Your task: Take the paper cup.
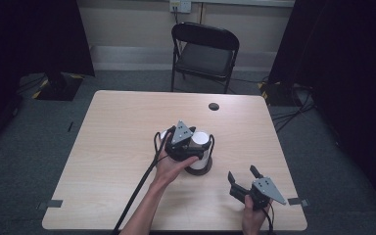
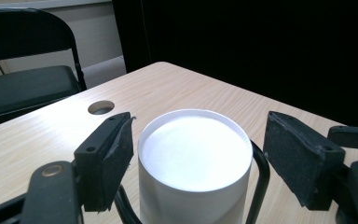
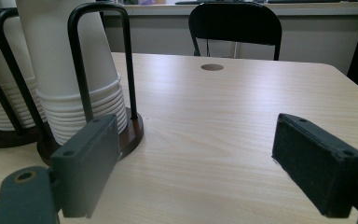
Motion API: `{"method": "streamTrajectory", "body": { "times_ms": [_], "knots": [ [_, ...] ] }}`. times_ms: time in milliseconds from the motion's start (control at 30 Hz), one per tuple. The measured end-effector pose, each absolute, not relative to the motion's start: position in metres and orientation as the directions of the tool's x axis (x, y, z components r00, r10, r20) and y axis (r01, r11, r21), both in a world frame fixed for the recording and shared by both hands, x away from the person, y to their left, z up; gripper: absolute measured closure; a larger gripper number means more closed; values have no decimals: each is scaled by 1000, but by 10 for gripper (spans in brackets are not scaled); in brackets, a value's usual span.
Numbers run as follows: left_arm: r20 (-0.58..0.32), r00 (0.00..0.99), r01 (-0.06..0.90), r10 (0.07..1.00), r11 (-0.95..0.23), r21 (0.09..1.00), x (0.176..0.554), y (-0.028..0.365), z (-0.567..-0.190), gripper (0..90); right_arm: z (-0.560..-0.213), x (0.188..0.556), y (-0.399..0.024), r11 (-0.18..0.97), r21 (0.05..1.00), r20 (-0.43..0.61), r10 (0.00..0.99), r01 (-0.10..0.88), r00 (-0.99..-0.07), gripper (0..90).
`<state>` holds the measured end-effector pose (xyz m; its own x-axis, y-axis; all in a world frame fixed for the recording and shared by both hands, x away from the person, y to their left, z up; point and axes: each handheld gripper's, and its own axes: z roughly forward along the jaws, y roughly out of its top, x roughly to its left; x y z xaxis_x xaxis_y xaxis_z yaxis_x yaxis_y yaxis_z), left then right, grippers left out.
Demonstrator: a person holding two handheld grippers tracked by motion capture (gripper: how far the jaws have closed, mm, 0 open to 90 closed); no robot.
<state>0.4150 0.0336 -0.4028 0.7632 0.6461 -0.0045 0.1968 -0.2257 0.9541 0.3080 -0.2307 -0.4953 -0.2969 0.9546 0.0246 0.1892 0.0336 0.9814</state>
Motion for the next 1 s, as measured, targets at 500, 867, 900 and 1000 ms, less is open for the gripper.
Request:
{"method": "streamTrajectory", "body": {
  "times_ms": [500,867,900,1000],
  "knots": [
    [34,757,190,652,-270,944,421,29,-409,317,-495,308,-231,31,982,27,953,185,-303,141],
    [25,751,196,659,-259,946,421,29,-407,346,-495,308,-231,30,982,28,953,188,-303,141],
    [21,750,196,661,-253,947,420,29,-407,347,-495,308,-231,30,982,29,953,189,-303,141],
    [20,749,193,663,-247,950,419,29,-405,347,-495,308,-231,31,982,27,953,186,-303,140]
  ]
}}
